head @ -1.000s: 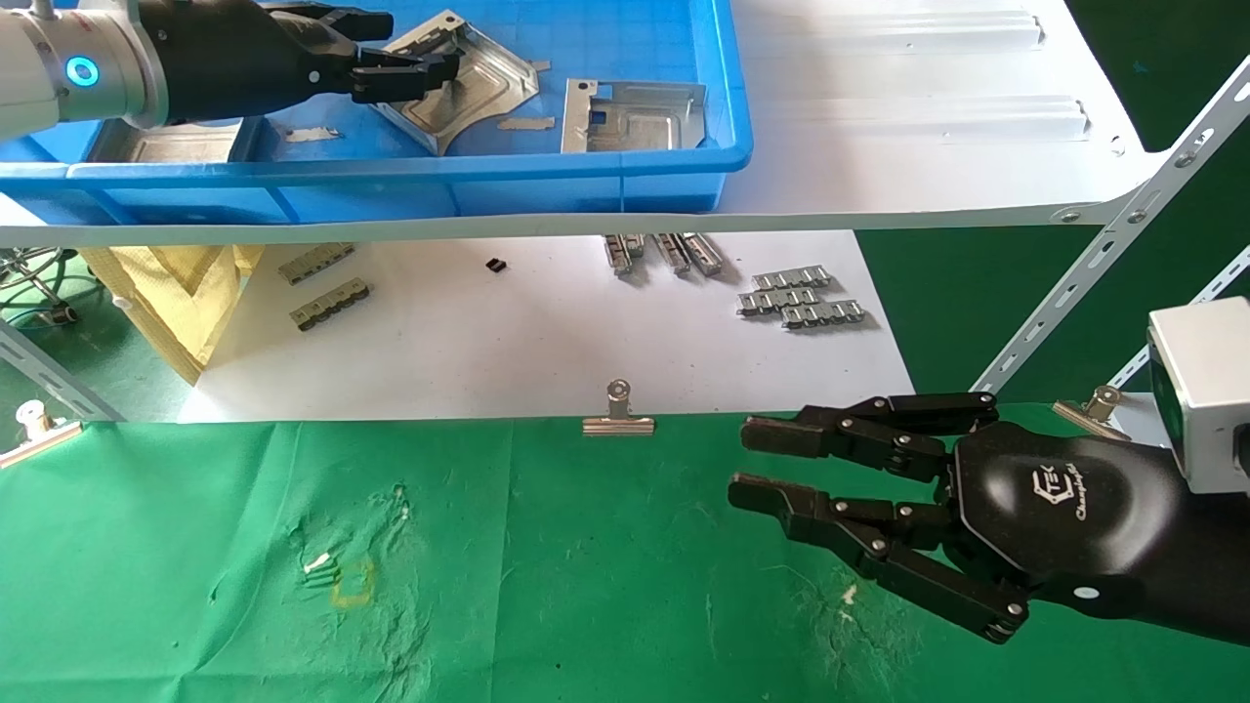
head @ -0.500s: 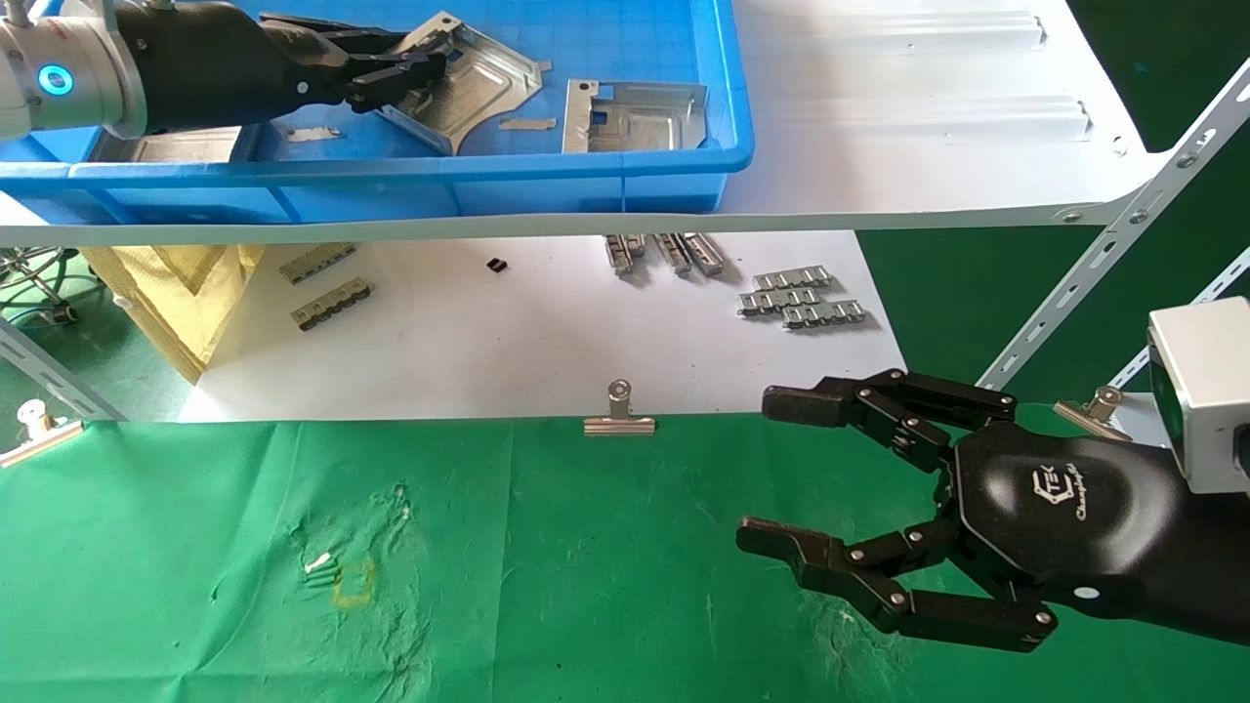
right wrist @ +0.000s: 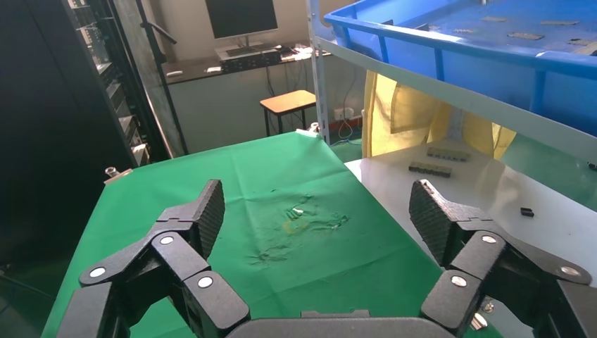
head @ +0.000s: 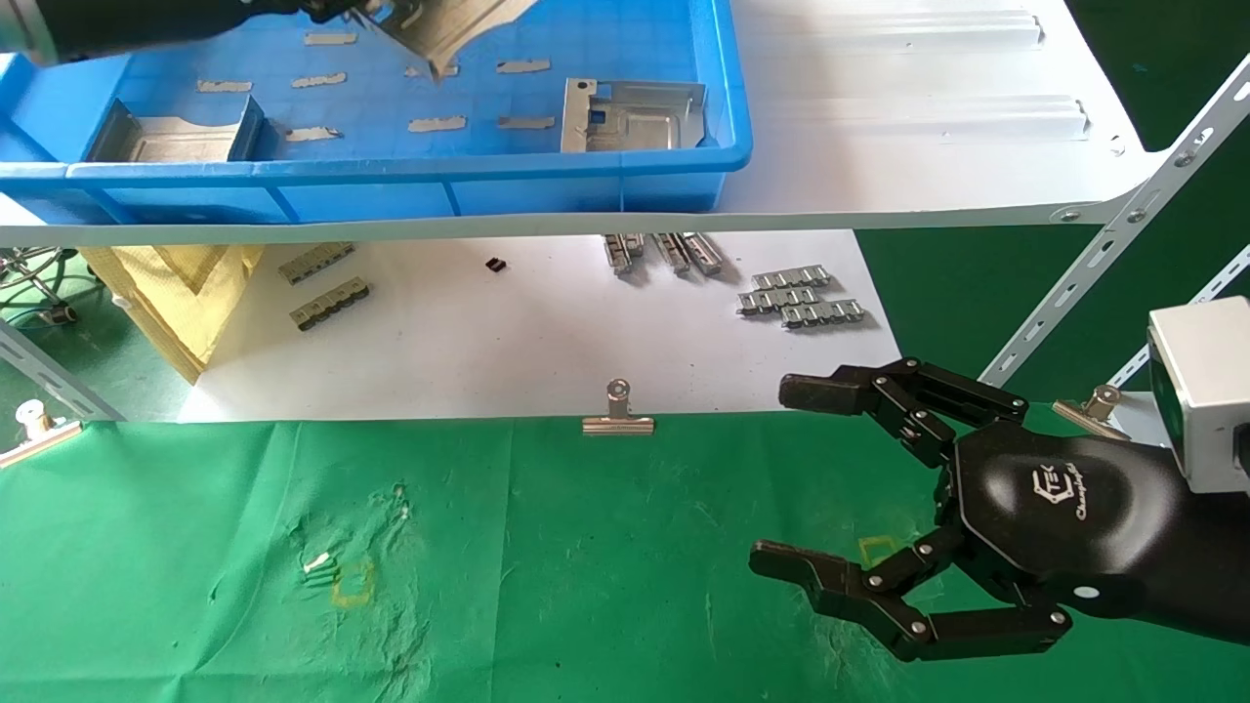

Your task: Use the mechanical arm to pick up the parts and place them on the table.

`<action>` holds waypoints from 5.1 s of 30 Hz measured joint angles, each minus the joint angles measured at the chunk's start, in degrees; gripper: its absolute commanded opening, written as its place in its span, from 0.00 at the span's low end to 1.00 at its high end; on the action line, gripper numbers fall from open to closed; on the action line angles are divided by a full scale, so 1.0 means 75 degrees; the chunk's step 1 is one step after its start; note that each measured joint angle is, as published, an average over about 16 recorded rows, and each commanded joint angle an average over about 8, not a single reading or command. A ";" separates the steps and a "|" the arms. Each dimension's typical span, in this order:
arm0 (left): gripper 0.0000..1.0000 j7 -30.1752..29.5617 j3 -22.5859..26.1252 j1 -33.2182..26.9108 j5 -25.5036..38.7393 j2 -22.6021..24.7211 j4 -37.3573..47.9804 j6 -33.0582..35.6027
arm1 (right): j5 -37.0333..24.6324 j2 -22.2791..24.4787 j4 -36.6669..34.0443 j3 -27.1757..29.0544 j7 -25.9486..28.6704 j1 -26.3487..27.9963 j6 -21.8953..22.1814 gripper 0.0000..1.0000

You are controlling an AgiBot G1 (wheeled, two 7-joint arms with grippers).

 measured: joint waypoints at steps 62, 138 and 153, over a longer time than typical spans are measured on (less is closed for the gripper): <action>1.00 0.4926 0.2739 0.2849 -0.0615 -0.1811 -0.0348 0.2778 | 0.0000 0.0000 0.0000 0.0000 0.0000 0.0000 0.0000 1.00; 1.00 -0.1706 -0.1103 0.7084 -0.3808 -0.3505 -0.7987 0.2240 | 0.0001 0.0001 -0.0002 0.0000 0.0000 -0.0001 0.0002 1.00; 1.00 -0.2583 -0.1619 0.7654 -0.4048 -0.3746 -0.9407 0.2124 | 0.0001 0.0001 -0.0003 0.0000 -0.0001 -0.0003 0.0004 1.00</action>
